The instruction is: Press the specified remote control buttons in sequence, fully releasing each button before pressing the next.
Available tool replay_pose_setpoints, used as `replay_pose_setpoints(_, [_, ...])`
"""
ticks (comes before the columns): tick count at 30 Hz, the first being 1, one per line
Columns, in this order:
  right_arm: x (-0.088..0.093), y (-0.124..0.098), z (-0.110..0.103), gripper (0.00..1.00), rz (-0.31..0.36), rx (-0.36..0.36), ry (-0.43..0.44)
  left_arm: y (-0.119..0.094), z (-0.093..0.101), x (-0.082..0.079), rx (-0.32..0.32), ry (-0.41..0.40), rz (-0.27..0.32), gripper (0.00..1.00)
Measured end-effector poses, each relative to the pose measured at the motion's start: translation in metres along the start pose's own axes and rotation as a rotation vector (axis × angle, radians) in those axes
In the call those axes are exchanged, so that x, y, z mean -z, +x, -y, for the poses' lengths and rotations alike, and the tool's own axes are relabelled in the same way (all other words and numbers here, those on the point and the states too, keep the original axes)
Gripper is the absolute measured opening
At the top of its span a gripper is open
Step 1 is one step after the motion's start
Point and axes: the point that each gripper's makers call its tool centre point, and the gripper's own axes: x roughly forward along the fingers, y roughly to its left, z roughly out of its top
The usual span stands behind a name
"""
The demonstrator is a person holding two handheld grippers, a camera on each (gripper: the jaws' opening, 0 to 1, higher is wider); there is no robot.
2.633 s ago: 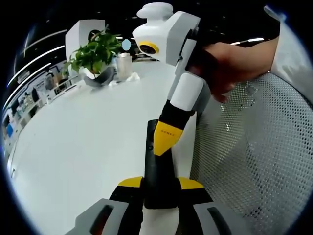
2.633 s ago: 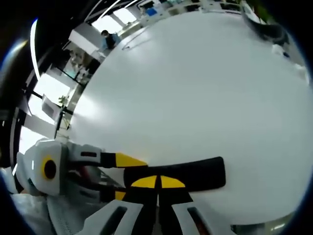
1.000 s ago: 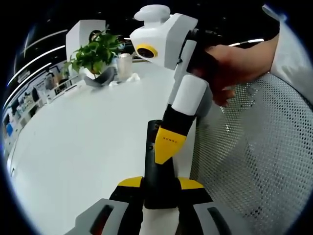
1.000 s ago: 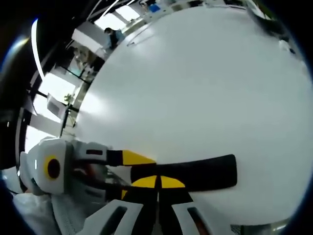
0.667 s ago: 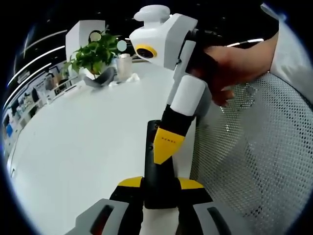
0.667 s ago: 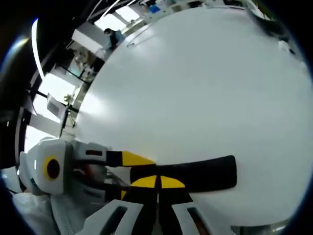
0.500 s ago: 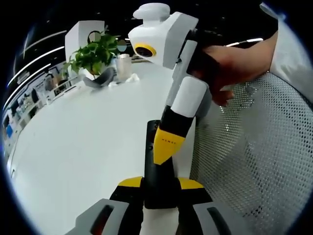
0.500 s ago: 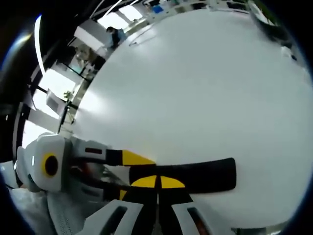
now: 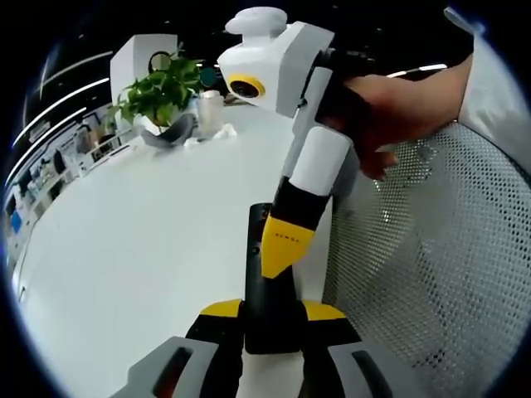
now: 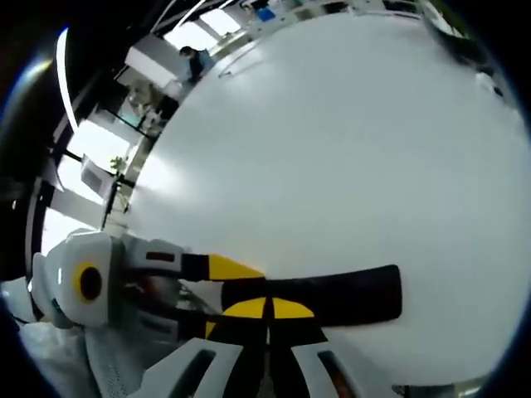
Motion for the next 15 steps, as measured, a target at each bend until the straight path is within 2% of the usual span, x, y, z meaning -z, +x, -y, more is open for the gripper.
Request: replay_pose_setpoints(15, [0.0009,0.0008,0.0004,0.0,0.001,0.019,-0.048,0.0003,0.0004,0.0002,-0.001,-0.003,0.0,0.25])
